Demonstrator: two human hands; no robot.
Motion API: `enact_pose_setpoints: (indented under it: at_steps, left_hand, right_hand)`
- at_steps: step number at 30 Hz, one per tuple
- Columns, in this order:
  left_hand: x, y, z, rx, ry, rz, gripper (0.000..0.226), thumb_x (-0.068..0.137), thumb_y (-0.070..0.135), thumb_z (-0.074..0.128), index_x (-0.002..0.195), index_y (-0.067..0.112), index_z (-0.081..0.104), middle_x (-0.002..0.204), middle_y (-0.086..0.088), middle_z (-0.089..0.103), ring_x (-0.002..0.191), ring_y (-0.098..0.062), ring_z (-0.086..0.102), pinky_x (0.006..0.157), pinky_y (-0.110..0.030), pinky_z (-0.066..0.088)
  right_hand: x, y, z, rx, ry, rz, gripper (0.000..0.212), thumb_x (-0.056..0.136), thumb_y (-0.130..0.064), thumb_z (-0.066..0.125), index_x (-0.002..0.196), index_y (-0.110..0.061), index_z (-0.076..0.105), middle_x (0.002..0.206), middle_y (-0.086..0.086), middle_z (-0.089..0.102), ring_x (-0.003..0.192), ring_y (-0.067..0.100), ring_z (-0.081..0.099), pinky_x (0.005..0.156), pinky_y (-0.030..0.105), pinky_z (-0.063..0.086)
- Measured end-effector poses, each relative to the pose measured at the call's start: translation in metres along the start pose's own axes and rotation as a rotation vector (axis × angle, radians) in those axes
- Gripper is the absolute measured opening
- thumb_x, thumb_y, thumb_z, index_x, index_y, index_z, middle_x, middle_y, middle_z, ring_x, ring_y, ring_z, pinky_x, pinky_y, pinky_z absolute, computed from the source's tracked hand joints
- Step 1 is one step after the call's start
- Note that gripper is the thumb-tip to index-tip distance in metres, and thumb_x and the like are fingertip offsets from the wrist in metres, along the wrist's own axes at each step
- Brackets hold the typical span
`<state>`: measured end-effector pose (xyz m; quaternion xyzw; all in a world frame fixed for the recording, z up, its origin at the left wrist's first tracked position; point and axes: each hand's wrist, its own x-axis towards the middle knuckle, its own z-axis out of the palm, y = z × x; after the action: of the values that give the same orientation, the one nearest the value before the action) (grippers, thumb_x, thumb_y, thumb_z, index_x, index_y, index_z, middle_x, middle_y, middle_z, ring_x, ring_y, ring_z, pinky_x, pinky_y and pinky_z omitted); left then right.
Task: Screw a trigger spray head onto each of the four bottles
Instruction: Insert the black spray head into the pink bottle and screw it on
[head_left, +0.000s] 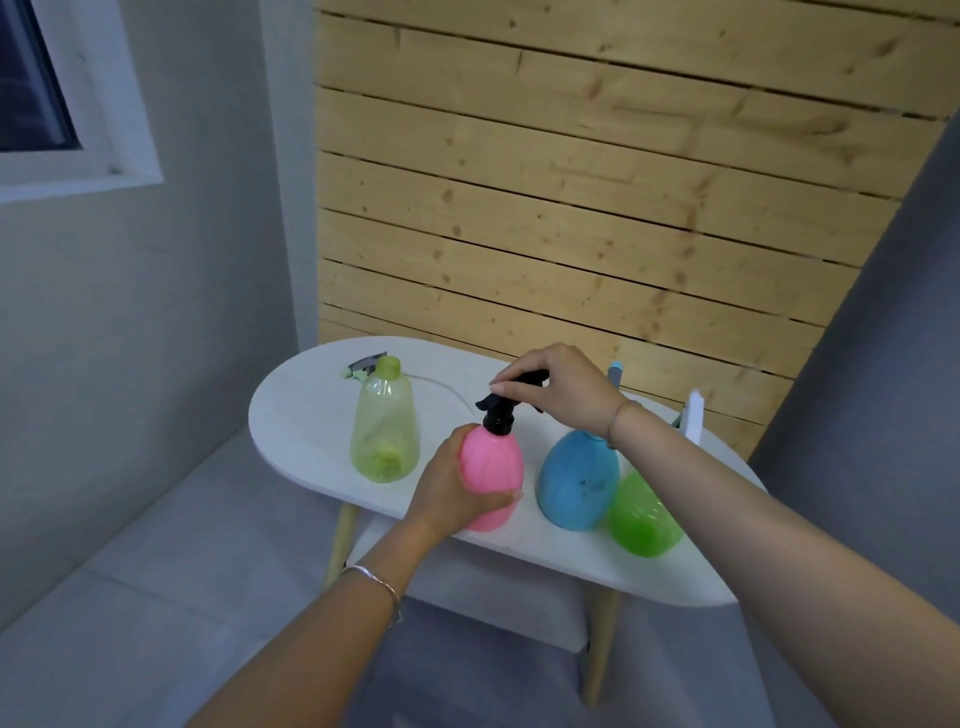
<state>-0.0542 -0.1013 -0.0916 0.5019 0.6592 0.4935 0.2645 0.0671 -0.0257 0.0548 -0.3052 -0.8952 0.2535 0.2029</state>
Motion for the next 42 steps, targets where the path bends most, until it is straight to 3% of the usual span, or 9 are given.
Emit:
enact_pose_setpoints:
  at_steps: [2,12,16,20,24,29,33,37,42]
  left_hand:
    - [0.000,0.000,0.000,0.006,0.001,0.009,0.089,0.054,0.039,0.086,0.128,0.033,0.038,0.117,0.010,0.051,0.105,-0.016,0.050,0.080,-0.029,0.044]
    - [0.000,0.000,0.001,0.014,0.003,0.003,0.090,0.054,0.040,0.086,0.128,0.033,0.036,0.114,0.014,0.048,0.102,-0.013,0.048,0.077,-0.028,0.043]
    - [0.000,0.000,0.001,0.003,-0.003,-0.004,0.089,0.054,0.040,0.086,0.127,0.035,0.036,0.113,0.014,0.048,0.102,-0.014,0.048,0.076,-0.028,0.042]
    - [0.000,-0.001,0.002,0.016,0.003,-0.003,0.090,0.053,0.041,0.086,0.127,0.035,0.035,0.114,0.014,0.048,0.103,-0.013,0.048,0.077,-0.028,0.043]
    - [0.001,-0.001,0.002,0.024,-0.009,-0.021,0.092,0.053,0.039,0.086,0.129,0.033,0.034,0.117,0.010,0.048,0.105,-0.017,0.050,0.082,-0.034,0.049]
    - [0.000,0.001,0.002,0.027,-0.008,-0.010,0.092,0.055,0.037,0.086,0.130,0.031,0.035,0.116,0.010,0.048,0.104,-0.016,0.049,0.081,-0.032,0.048]
    - [0.000,0.002,0.001,0.020,-0.014,0.010,0.087,0.054,0.040,0.085,0.127,0.029,0.038,0.116,0.009,0.053,0.104,-0.016,0.053,0.081,-0.031,0.047]
    - [-0.002,0.000,0.002,0.017,-0.006,0.005,0.083,0.056,0.040,0.085,0.122,0.039,0.036,0.115,0.013,0.049,0.104,-0.012,0.048,0.082,-0.029,0.044]
    - [-0.002,0.003,0.002,0.018,0.004,-0.020,0.092,0.056,0.036,0.086,0.132,0.029,0.035,0.115,0.010,0.048,0.105,-0.014,0.047,0.086,-0.031,0.045]
  right_hand:
    - [0.004,0.001,0.003,0.033,0.016,0.017,0.011,0.081,-0.020,0.071,0.084,-0.011,0.078,0.076,-0.002,0.073,0.056,-0.004,0.057,0.054,0.010,0.040]
    - [0.009,-0.001,0.003,0.036,0.071,0.054,0.025,0.079,-0.044,0.068,0.079,-0.021,0.076,0.079,-0.017,0.069,0.057,-0.009,0.054,0.060,0.013,0.034]
    - [0.004,-0.001,-0.005,0.023,-0.086,0.066,0.036,0.085,-0.050,0.056,0.081,-0.019,0.074,0.057,-0.023,0.064,0.047,-0.004,0.053,0.050,0.003,0.036]
    - [-0.004,0.001,-0.018,0.033,-0.264,0.099,0.040,0.073,-0.059,0.066,0.102,-0.031,0.070,0.083,-0.028,0.069,0.070,-0.005,0.061,0.060,0.007,0.045]
    - [-0.006,0.006,-0.030,-0.191,-0.440,0.034,0.075,0.066,-0.042,0.080,0.133,-0.035,0.049,0.111,-0.028,0.057,0.097,-0.007,0.054,0.075,0.008,0.036]
    - [-0.001,0.006,-0.020,-0.200,-0.320,-0.046,0.064,0.068,-0.028,0.082,0.127,-0.027,0.057,0.111,-0.012,0.060,0.093,0.009,0.056,0.069,0.009,0.037]
    - [-0.003,0.001,-0.013,-0.285,-0.180,-0.033,0.059,0.062,-0.048,0.081,0.111,-0.022,0.063,0.104,-0.011,0.061,0.091,0.013,0.057,0.076,0.026,0.046]
    - [-0.005,-0.007,0.006,-0.524,-0.010,-0.030,0.062,0.061,-0.067,0.070,0.091,-0.015,0.056,0.087,0.000,0.067,0.080,0.021,0.059,0.067,0.035,0.046]
    - [-0.010,-0.003,-0.003,-0.435,-0.086,-0.061,0.044,0.074,-0.045,0.072,0.108,-0.018,0.064,0.105,-0.001,0.070,0.099,0.018,0.062,0.084,0.038,0.051]
